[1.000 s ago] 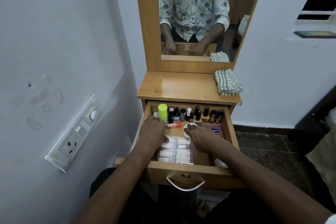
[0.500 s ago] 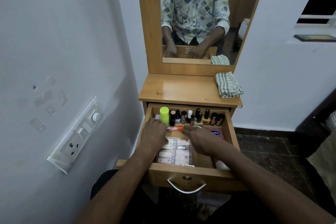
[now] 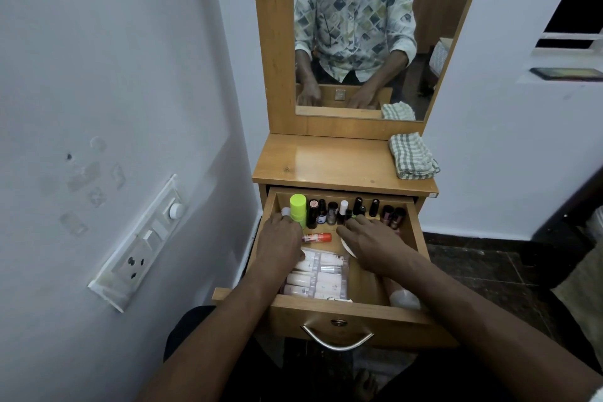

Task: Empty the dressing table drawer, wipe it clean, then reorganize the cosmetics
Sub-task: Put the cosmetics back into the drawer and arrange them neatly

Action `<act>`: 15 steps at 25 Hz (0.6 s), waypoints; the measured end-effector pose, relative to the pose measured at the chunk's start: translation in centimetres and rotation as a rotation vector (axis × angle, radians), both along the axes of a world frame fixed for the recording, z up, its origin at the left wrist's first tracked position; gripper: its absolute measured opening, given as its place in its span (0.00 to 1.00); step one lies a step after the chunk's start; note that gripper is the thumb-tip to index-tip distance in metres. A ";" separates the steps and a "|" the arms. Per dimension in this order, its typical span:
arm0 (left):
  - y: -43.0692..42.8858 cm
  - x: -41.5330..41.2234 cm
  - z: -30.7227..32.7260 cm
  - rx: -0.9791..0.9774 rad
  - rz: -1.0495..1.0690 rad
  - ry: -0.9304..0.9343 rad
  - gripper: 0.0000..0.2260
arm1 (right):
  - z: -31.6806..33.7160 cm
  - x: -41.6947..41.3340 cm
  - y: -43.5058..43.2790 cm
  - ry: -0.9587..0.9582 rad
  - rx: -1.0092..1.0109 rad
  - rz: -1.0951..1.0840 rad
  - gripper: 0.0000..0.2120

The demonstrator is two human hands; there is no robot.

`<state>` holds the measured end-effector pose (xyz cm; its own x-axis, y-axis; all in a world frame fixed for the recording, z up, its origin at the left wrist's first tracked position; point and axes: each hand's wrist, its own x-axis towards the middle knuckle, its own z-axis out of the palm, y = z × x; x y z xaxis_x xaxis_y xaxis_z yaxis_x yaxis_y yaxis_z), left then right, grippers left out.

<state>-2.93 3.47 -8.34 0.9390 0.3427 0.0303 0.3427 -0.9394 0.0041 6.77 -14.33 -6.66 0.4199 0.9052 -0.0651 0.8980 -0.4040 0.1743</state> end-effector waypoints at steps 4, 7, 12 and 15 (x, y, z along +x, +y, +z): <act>0.0 0.1 -0.2 0.010 0.006 0.004 0.15 | 1.4 -2.5 -1.1 0.066 -0.185 0.000 0.25; 0.0 0.1 -0.3 0.006 0.010 -0.004 0.16 | 1.3 -3.6 -0.9 0.145 -0.255 -0.045 0.18; -0.2 0.2 -0.2 0.014 0.008 -0.010 0.19 | 0.5 -4.8 2.2 0.321 -0.127 -0.012 0.24; -0.1 0.1 -0.4 0.016 0.007 -0.016 0.16 | -1.2 -4.5 2.7 0.279 -0.183 0.023 0.32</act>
<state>-2.82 3.34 -8.70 0.9359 0.3485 0.0512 0.3493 -0.9370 -0.0056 2.23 -11.67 -7.88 0.3427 0.8769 -0.3370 0.9297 -0.3680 -0.0121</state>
